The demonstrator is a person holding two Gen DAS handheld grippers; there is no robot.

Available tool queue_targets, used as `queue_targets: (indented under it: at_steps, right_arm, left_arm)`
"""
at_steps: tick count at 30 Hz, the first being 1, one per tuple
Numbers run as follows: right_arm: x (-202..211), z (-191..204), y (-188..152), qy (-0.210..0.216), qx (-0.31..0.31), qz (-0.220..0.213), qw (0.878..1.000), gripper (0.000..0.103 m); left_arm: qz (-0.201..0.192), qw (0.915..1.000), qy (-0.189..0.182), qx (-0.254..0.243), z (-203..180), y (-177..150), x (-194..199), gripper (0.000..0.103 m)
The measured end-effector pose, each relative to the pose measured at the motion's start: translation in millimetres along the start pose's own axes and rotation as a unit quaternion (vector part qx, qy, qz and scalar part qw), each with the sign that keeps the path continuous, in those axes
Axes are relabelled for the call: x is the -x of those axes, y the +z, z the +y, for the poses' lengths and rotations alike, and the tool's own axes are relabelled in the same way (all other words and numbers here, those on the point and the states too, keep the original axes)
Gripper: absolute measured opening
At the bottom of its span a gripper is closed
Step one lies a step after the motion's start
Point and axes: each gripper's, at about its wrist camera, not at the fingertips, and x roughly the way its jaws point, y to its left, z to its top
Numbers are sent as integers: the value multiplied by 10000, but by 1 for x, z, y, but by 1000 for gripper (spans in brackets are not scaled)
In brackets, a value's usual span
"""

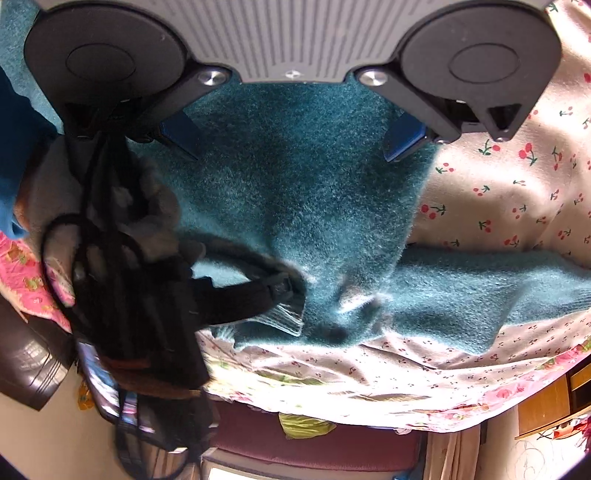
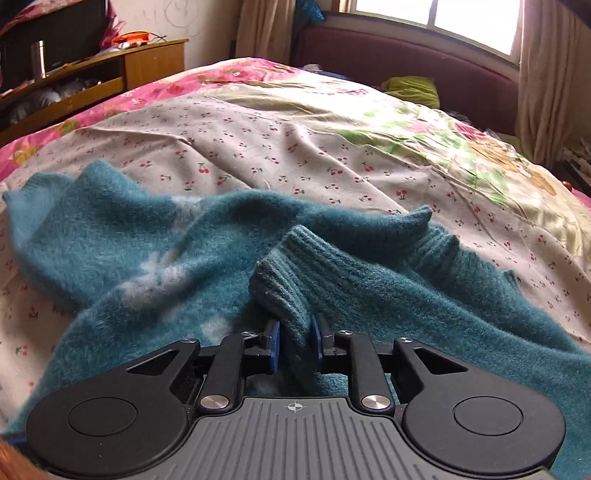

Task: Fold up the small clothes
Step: 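Carry the sleeve across the sweater body with the right gripper, then open the right gripper and release the sleeve on the sweater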

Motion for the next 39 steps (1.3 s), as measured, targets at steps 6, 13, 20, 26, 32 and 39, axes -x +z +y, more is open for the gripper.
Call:
queue_targets:
  at_steps: [6, 13, 20, 26, 32, 39]
  right_arm:
    - [36, 7, 17, 202, 165, -126, 9996, 22]
    - [49, 87, 75, 1076, 1130, -349, 9871, 22]
    - [11, 198, 112, 1753, 2204, -125, 9594, 24]
    - [-26, 274, 129, 2266, 2690, 89, 9361, 33]
    - [-66, 331, 126, 2123, 3036, 174, 9287, 33]
    - [-68, 326, 124, 1682, 2908, 36, 9419, 7]
  left_arm:
    - [-71, 9997, 82, 227, 11, 3, 6, 103]
    - [-659, 9936, 699, 595, 39, 8, 44, 103]
    - [-967, 9763, 1492, 1234, 84, 0, 53, 103]
    - [-812, 9661, 1436, 1988, 118, -5, 48, 103]
    - [-814, 9486, 1421, 2706, 146, -14, 46, 103]
    - [-739, 9533, 1440, 2551, 141, -13, 41, 103]
